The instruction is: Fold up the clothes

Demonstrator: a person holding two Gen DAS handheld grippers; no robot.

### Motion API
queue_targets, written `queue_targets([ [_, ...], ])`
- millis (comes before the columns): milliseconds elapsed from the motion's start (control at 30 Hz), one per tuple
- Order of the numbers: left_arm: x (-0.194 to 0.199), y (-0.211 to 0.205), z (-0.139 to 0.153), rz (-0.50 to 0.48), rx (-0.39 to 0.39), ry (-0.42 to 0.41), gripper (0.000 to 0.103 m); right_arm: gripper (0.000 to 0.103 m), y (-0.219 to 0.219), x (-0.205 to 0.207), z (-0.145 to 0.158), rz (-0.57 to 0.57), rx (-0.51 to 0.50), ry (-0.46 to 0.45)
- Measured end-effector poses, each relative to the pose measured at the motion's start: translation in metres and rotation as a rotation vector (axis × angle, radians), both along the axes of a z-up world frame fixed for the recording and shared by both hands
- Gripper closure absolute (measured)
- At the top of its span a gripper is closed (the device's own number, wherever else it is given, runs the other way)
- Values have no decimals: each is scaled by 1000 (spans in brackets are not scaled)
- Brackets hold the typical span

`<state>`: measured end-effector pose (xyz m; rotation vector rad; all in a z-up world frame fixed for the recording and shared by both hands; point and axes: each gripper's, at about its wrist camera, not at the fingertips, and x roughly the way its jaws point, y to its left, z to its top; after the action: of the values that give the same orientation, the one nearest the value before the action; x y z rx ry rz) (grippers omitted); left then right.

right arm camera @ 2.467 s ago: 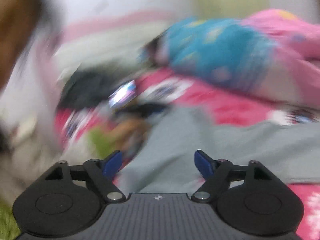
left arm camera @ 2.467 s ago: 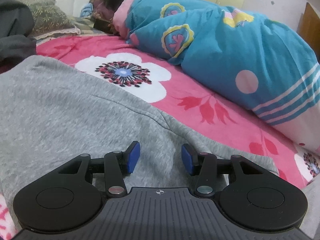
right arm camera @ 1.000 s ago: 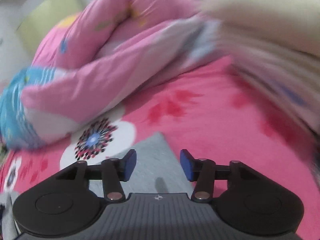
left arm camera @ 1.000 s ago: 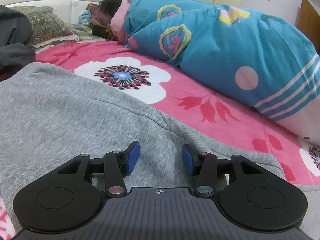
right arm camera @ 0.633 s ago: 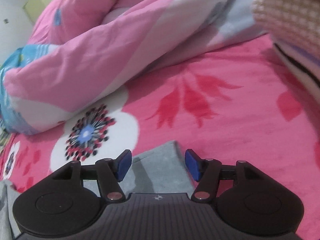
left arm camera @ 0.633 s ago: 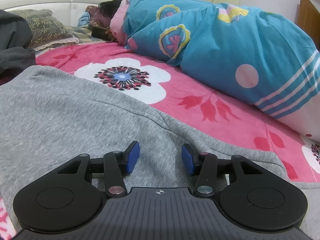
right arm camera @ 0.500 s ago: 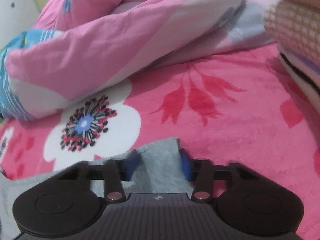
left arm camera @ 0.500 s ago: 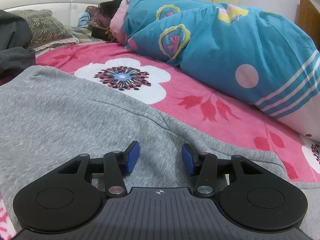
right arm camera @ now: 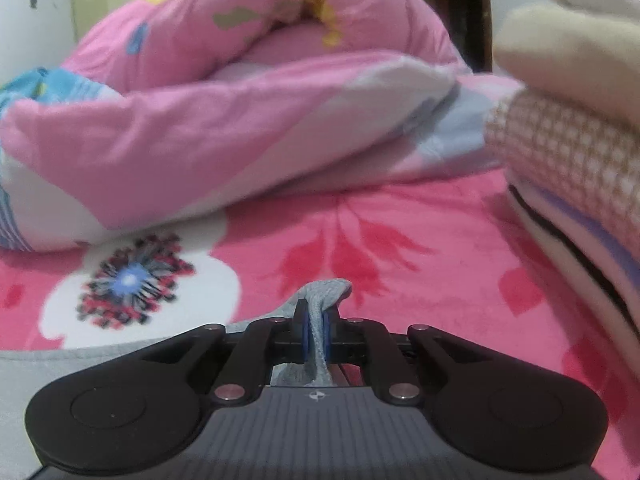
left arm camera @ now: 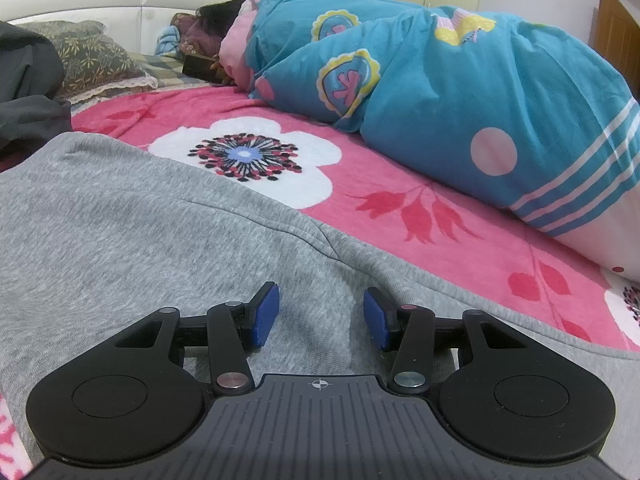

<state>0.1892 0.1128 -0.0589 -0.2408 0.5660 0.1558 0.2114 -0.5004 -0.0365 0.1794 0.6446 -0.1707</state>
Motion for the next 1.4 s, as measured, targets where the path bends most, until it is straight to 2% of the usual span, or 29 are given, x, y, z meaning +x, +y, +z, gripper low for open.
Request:
queue_targets([
  [100, 0, 0, 0, -1, -1, 0, 56, 97, -2, 7, -16, -15, -14, 25],
  [200, 0, 0, 0, -1, -2, 0, 56, 93, -9, 8, -18, -47, 12, 24],
  [333, 0, 0, 0, -2, -3, 1, 56, 87, -31, -1, -9, -202, 42, 30],
  [400, 0, 1, 0, -3, -7, 1, 56, 87, -41, -18, 4, -255, 89, 5],
  [467, 0, 1, 0, -3, -9, 0, 56, 87, -30, -36, 21, -194, 119, -32],
  [533, 0, 1, 0, -3, -11, 0, 55, 86, -3, -47, 35, -39, 120, -36],
  [633, 0, 1, -1, -4, -14, -1, 55, 86, 60, -70, 43, 252, 51, 13],
  [733, -1, 1, -1, -3, -17, -2, 55, 85, 110, -96, 27, 432, -129, 111],
  [767, -1, 2, -1, -4, -19, -3, 55, 84, 117, -105, 16, 438, -192, 188],
  [833, -1, 2, -1, -4, -23, -3, 55, 82, 103, -131, 5, 377, -250, 240],
  [933, -1, 3, -1, -5, -29, -3, 55, 83, 65, -158, 16, 176, -216, 330],
  [1033, -1, 4, -1, -7, -34, -5, 55, 82, 59, -163, 30, 62, -304, 383],
  [1200, -2, 3, -1, -8, -31, -6, 55, 82, 141, -130, 58, 313, -261, 142],
  [1300, -1, 3, -1, -8, -29, -5, 55, 82, 202, -91, 43, 525, -235, 108],
  [1400, -1, 4, -1, -9, -34, -5, 55, 82, 202, -79, 19, 560, -284, 152],
])
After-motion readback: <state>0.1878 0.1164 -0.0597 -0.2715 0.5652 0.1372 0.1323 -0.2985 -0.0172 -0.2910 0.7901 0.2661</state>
